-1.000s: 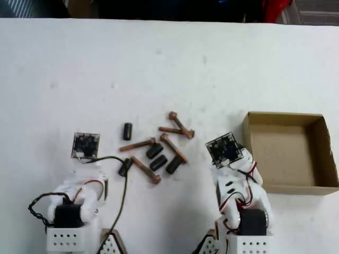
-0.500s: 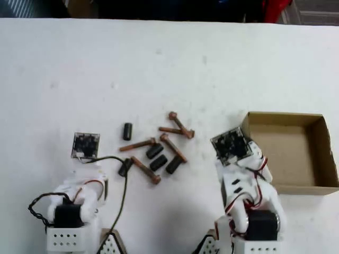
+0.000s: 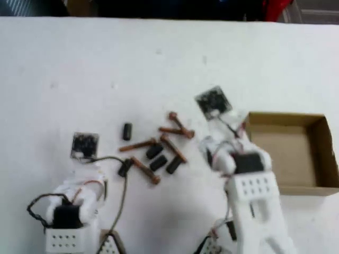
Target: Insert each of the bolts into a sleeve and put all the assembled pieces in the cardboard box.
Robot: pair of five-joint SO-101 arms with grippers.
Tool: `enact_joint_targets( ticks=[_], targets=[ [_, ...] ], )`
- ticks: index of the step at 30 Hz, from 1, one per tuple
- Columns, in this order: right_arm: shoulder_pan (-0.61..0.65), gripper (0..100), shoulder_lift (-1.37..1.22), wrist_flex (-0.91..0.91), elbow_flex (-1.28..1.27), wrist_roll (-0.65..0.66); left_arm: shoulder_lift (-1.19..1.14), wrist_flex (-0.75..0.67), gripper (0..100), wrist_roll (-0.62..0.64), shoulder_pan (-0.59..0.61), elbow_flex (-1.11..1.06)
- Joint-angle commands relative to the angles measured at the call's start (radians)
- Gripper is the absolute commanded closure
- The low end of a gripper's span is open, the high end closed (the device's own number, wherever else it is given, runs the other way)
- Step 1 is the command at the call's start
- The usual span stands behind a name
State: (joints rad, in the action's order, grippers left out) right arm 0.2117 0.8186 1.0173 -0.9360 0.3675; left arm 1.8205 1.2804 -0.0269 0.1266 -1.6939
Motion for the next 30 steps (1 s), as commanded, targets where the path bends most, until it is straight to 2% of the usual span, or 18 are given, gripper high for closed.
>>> enact_joint_targets(
  ticks=[1,7,11,14,18,25,30],
  targets=[
    [0.085,95.3,-0.277,-0.068,0.092,-0.104,0.005,0.008,98,0.011,0.005,0.002],
    [0.179,95.3,-0.668,-0.048,0.285,-0.39,0.005,0.008,98,0.011,0.005,0.002],
    [0.213,95.3,-0.843,0.131,0.456,-0.582,0.005,0.008,98,0.011,0.005,0.002],
    [0.213,95.3,-0.898,0.268,0.572,-0.672,0.005,0.008,98,0.011,0.005,0.002],
    [0.214,95.4,-0.92,0.372,0.657,-0.727,0.005,0.008,98,0.011,0.005,0.002],
    [0.289,95.3,-0.923,0.292,0.631,-0.73,0.005,0.008,98,0.011,0.005,0.002],
    [0.349,95.2,-0.923,0.308,0.624,-0.73,0.005,0.008,98,0.011,0.005,0.002]
  ],
)
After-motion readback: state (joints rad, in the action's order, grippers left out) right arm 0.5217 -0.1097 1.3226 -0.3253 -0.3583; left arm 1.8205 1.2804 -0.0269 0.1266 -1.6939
